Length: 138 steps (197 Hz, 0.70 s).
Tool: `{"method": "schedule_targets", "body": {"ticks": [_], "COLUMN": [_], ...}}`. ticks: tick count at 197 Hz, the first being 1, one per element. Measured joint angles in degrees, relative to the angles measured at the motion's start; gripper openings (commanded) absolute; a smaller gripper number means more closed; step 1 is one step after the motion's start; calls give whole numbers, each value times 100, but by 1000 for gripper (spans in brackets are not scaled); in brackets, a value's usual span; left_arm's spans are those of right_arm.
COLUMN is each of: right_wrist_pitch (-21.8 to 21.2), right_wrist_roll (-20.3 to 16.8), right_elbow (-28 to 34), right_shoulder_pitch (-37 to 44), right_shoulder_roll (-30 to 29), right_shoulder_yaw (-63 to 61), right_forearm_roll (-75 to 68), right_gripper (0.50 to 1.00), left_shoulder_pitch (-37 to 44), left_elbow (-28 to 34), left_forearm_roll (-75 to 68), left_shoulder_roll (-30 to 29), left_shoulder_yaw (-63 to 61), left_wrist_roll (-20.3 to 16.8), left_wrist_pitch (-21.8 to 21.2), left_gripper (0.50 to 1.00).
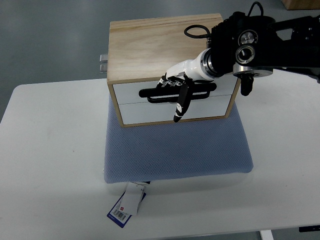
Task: Open wood drawer with right hand
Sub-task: 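Hook the right hand's fingers around the upper drawer's black handle, then pull the handle with the right hand toward the robot, sliding the drawer out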
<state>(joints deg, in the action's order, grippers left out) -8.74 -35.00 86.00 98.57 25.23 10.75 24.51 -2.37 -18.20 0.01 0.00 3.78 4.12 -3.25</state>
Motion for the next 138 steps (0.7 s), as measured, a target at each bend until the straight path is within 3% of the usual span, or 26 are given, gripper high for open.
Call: {"method": "schedule_targets", "body": {"ticks": [96, 138], "right_wrist_pitch": [-145, -1003], "right_wrist_roll": [0, 1], "right_elbow": [-77, -49], "right_shoulder_pitch": [-258, -262], "right_shoulder_roll": [60, 215], "right_shoulder_yaw": [85, 62], "right_forearm_roll": [160, 110], "right_gripper": [938, 940], "left_shoulder_pitch": [0, 0], "left_elbow": [18, 26], "left_forearm_roll": [-1, -1], "left_shoulder_roll": [0, 0], "left_shoulder_yaw": [0, 0], "left_wrist_roll": [0, 2], "left_wrist_pitch": [0, 0], "left_gripper": [1000, 1000]}}
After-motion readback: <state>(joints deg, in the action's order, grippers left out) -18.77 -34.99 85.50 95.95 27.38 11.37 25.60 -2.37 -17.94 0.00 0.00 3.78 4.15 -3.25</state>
